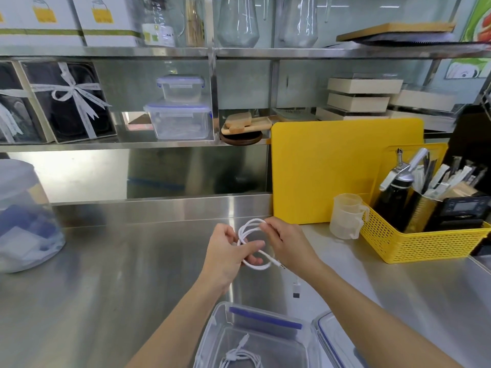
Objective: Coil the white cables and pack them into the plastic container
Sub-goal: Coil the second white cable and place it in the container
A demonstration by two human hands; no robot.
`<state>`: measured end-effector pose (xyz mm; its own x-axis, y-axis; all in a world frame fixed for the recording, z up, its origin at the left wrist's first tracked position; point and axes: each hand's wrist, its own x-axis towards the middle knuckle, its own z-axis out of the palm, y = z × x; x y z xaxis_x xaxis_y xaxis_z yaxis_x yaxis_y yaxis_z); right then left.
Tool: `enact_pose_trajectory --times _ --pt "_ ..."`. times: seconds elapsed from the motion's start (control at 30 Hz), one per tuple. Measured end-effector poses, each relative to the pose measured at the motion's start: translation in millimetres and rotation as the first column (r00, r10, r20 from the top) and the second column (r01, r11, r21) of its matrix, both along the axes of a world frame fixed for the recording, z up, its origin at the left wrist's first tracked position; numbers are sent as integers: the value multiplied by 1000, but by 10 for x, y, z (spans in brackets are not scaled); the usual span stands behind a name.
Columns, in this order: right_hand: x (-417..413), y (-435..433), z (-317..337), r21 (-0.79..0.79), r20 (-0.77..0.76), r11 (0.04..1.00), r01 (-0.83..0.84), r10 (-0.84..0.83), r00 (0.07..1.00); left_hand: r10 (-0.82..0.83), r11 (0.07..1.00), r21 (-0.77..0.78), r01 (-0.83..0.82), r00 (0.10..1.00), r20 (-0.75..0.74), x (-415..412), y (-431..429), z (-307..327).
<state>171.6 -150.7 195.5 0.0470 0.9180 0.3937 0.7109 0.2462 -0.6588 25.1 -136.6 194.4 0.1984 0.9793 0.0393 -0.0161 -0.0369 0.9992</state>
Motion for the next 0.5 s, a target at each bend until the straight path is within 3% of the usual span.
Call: enact_pose_trajectory --times 0.13,0.33,0.5 --pt "-2 -4 -23 -11 15 1000 4 -4 1000 110 974 224 -35 936 -333 46 -6 19" --pt "-46 -38 -61 13 78 1000 -28 26 997 231 946 305 -110 888 -397 102 -44 -36" --pt "-112 -75 -86 18 131 998 -66 63 989 349 907 399 -134 768 -537 57 -17 -96"
